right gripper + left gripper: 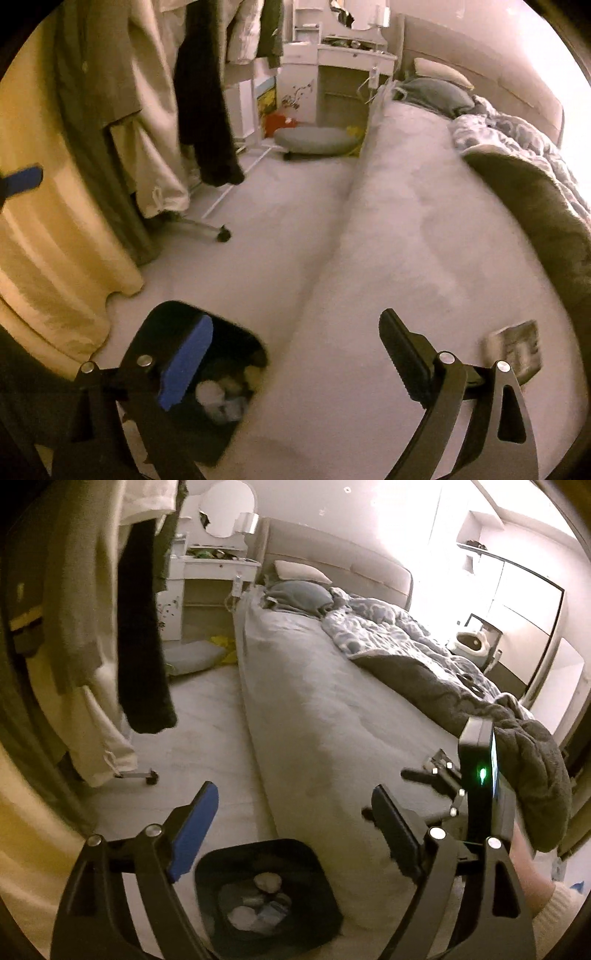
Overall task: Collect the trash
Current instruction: 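Open both tools and move them back over the bed toward the black packet, then grasp the black snack packet with the right tool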
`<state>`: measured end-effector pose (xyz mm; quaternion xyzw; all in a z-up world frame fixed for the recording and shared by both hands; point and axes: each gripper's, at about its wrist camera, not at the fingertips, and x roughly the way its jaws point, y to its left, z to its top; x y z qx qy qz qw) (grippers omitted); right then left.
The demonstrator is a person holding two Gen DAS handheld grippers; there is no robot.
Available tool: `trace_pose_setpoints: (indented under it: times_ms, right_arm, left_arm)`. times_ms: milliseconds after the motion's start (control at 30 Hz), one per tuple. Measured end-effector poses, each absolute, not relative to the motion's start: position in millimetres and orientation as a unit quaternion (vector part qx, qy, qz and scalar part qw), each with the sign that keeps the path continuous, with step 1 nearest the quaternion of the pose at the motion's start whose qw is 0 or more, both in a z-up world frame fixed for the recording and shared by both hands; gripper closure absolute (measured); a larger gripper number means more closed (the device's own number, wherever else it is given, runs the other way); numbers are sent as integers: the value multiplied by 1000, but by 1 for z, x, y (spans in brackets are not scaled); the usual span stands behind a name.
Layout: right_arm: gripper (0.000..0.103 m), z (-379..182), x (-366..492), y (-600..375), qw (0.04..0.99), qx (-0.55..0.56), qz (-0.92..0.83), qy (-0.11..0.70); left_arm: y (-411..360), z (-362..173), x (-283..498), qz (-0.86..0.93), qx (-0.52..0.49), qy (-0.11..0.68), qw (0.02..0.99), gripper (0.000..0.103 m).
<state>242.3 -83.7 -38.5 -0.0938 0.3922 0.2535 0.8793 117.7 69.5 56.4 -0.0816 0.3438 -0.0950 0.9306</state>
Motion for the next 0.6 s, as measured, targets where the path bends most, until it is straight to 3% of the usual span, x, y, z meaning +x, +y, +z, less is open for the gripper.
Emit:
trace_pose_setpoints:
  times_ms: [100, 333, 600]
  right_arm:
    - [5, -33, 254, -101, 884, -93, 245, 388]
    - [4, -23, 279, -156, 894, -77, 212, 387]
    - [4, -18, 302, -214, 895, -84, 172, 403]
  left_arm:
    - [54, 56, 123, -91, -65, 343, 932, 10]
    - [9, 57, 140, -121, -25, 319, 940, 9]
    - [-45, 33, 171, -174, 3, 346, 922, 9]
